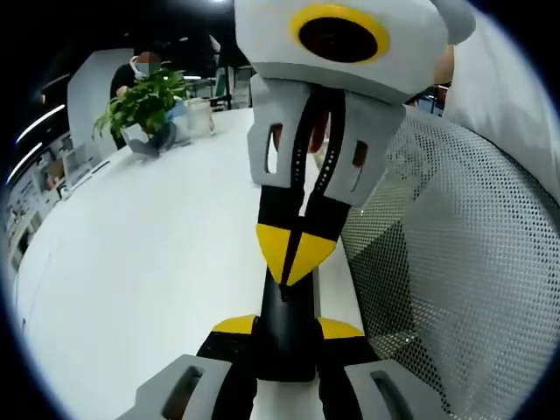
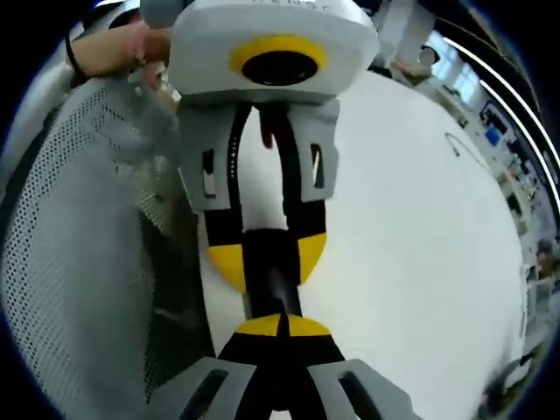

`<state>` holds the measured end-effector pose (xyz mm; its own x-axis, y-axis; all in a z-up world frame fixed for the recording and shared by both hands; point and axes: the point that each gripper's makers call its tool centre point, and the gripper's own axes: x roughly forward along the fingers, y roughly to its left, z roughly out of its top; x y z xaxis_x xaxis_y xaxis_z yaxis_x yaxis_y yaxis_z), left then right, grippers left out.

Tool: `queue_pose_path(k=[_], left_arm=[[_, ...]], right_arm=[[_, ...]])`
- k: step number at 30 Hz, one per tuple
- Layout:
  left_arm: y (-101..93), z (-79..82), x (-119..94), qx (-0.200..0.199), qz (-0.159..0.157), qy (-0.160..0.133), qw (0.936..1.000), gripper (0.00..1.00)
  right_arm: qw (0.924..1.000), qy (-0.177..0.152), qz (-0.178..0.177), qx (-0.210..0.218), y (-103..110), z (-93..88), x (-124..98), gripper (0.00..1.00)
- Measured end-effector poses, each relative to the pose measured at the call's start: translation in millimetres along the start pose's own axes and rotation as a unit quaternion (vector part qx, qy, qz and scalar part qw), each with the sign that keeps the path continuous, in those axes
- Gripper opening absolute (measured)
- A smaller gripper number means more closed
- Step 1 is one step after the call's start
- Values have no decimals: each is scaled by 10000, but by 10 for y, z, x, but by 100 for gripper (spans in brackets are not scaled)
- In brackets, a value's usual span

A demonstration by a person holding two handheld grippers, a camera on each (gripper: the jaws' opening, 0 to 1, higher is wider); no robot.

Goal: Press the specified remote control buttons in sequence, fully releasing each button before pressing the next.

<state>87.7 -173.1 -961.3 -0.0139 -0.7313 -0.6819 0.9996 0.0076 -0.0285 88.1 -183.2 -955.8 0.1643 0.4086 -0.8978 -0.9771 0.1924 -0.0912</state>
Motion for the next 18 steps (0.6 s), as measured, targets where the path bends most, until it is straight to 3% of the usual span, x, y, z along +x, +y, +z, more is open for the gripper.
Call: queue_pose_path(k=[7, 14, 18], left_arm=[[1, -4, -1, 8, -6, -3, 10000, 24], [6, 0, 2, -3, 4, -15, 10000, 24], [4, 5, 7, -27, 62, -12, 10000, 24]], right_arm=[[9994, -331, -97, 16, 54, 16, -24, 0], [9995, -330, -12, 16, 29, 25, -4, 0], [9993, -75, 114, -341, 36, 22, 7, 0]])
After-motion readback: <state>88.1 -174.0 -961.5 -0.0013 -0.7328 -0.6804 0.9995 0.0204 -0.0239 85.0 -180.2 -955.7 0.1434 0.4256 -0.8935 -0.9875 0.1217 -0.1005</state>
